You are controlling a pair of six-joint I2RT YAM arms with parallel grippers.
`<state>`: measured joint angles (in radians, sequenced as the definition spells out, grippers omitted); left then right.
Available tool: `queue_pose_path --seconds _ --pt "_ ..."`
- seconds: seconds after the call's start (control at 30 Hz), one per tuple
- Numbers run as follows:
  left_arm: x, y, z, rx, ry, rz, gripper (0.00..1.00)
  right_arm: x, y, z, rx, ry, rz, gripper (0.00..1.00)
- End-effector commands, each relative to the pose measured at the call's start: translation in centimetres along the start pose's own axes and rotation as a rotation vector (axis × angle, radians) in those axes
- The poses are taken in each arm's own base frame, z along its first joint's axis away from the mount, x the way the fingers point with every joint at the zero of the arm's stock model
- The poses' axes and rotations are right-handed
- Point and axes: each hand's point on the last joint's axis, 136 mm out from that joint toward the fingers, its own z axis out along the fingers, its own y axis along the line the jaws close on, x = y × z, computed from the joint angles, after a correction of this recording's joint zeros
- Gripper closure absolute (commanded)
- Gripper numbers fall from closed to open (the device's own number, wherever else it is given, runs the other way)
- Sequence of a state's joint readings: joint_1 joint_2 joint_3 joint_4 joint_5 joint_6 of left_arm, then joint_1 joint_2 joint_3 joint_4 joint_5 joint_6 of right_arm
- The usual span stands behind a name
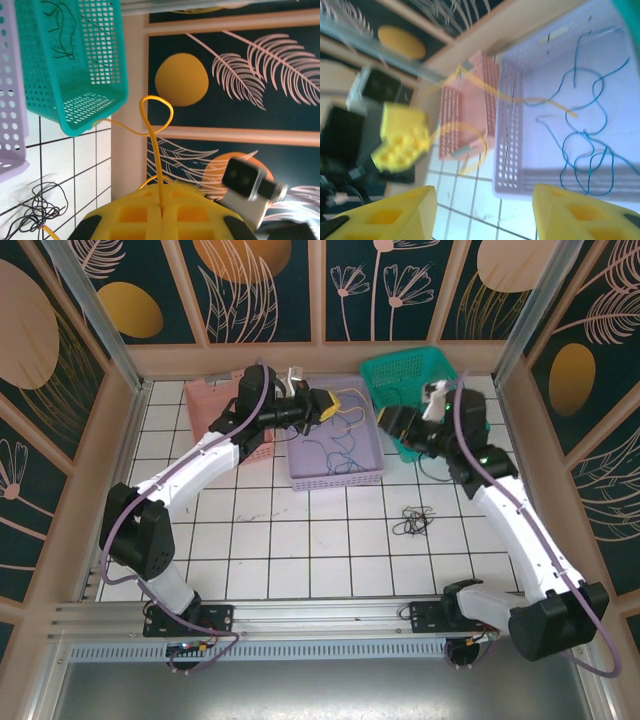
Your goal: Untangle the cables
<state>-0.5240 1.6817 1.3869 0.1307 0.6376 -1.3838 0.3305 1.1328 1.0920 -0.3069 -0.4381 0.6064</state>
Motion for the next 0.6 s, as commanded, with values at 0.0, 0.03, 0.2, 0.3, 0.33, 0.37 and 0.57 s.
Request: queue_pose_path --seconds 0.0,0.03,0.2,0.3,0.33,0.37,0.57 --pt "-0.5 -1.8 -1.2 0.003 -0.036 -0.060 1.00 -0.6 2.0 0.8 -0.060 -0.080 -0.150 0.43" --pt "-0.5 -1.8 -1.3 0.001 -0.038 -0.063 1.00 -0.4 1.8 1.3 -0.049 -0.071 -0.159 0.42" --pt "-0.5 -1.5 -1.1 0.001 -0.037 -0.093 1.00 -0.4 1.8 4.5 -0.035 -0.037 -0.188 0.42" --pt "-0.6 -1.6 -1.2 0.000 -0.043 -0.093 1.00 -0.5 2.5 5.9 -0.061 -0.032 -0.173 0.43" --pt "-0.6 -1.5 -1.2 0.000 -0.044 -0.092 1.00 -0.5 2.5 6.2 -0.067 -0.032 -0.158 0.43" --pt "-0.7 -1.4 -1.2 -0.001 -0.047 -0.093 1.00 -0.6 2.5 6.5 -0.073 -0.037 -0.139 0.44" --pt "-0.7 -1.6 -1.5 0.014 -0.060 -0.099 1.00 -0.8 2.4 8.2 -0.090 -0.037 -0.069 0.57"
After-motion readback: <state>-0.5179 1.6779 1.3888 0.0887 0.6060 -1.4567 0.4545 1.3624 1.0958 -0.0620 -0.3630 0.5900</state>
